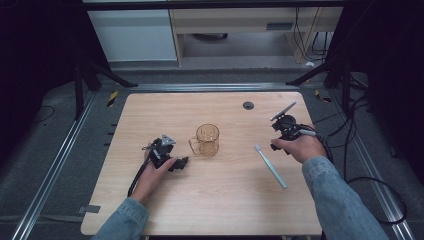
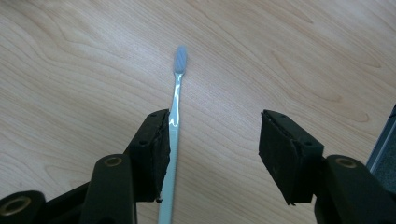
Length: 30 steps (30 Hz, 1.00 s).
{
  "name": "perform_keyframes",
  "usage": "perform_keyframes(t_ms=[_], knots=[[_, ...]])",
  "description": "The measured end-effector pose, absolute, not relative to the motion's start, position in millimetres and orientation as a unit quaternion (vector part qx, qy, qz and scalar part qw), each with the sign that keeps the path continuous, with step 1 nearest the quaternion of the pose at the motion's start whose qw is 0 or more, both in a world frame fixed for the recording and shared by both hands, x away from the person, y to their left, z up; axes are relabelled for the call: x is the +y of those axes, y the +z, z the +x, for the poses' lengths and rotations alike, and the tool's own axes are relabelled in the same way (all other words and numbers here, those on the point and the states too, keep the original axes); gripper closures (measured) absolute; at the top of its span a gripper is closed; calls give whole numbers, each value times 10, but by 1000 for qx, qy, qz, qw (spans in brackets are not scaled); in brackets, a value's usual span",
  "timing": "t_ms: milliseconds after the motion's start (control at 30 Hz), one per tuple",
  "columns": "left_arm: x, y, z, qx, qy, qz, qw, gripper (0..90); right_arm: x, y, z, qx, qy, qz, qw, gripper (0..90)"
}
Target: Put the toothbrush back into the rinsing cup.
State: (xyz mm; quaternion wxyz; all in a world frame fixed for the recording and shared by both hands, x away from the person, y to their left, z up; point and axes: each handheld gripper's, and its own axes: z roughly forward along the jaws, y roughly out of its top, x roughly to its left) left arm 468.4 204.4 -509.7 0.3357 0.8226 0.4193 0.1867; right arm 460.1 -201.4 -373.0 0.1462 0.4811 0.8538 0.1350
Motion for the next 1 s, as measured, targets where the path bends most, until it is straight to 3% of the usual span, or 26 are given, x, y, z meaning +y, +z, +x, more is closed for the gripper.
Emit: perform_keyframes(t_ms=[1000], knots=[[2043, -5098, 4684, 419, 187, 822, 336, 0, -1733, -4179, 4812, 869, 82, 480, 89, 641]])
